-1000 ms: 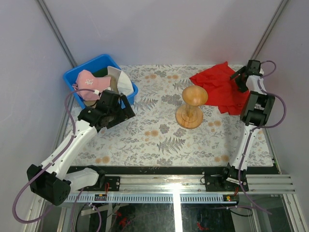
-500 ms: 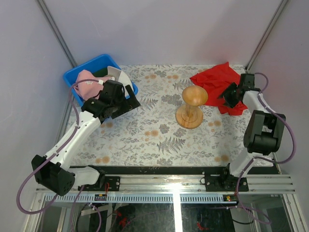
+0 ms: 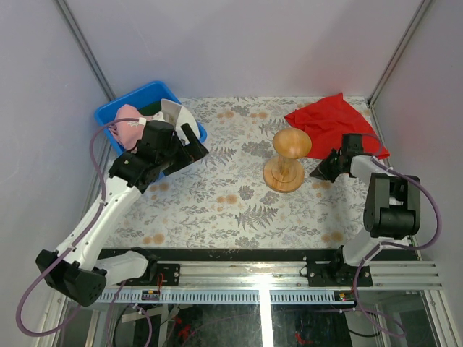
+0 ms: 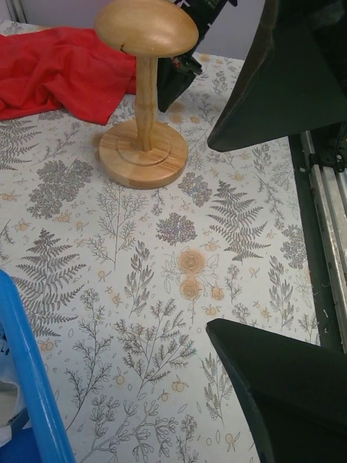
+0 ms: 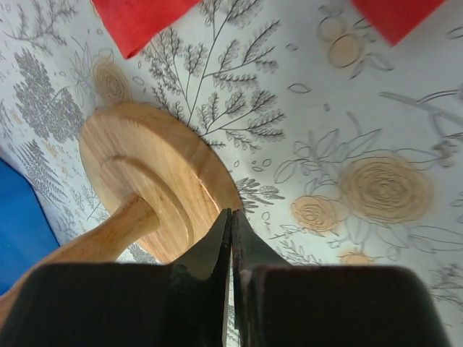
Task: Stack the hats
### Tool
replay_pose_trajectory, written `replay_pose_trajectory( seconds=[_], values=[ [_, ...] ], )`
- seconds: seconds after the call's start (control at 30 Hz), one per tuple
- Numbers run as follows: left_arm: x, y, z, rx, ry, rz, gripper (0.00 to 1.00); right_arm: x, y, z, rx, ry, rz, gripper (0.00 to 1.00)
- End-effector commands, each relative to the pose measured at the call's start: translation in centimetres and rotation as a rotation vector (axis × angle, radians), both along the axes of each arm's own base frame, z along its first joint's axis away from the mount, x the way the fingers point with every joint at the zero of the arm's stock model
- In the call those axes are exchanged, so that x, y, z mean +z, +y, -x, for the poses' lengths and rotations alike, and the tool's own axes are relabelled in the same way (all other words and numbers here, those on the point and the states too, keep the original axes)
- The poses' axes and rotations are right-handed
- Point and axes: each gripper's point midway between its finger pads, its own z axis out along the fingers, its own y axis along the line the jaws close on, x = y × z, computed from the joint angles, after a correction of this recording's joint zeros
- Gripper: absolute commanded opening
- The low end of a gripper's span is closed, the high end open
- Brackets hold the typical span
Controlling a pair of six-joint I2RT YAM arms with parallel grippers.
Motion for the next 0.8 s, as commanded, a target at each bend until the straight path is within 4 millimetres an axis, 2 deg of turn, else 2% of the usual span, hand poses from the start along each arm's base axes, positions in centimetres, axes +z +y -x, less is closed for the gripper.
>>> replay_pose_trajectory(
  seconds=[0.0,0.1,0.23,0.43,0.63,0.77],
  values=[
    [1.7,0.1,0.0,-0.001,-0.059,0.013,1.0,-0.5,2.9,-1.5,0.025,-0.032,-0.05,0.0],
    [2.4,0.4,0.1,0.004,-0.068,0.003,1.0,-1.8,4.3,-1.3,0.054,0.001,-0.036,0.0],
    [2.9,0.7,0.5,0.003,-0.066,-0.003,1.0,-3.3,5.0,-1.6,0.062,0.012,-0.028,0.0],
    [2.2,1.8,1.0,0.025,-0.049,-0.013,1.0,-4.1,7.2,-2.4,0.111,0.028,-0.022,0.0],
    [0.7,5.1,0.8,0.12,0.016,-0.036,1.0,-3.8,9.5,-2.4,0.131,0.025,-0.029,0.0],
    [-0.2,8.1,-0.3,0.194,0.056,-0.094,1.0,-3.0,9.6,-2.1,0.142,0.014,-0.034,0.0]
  ],
)
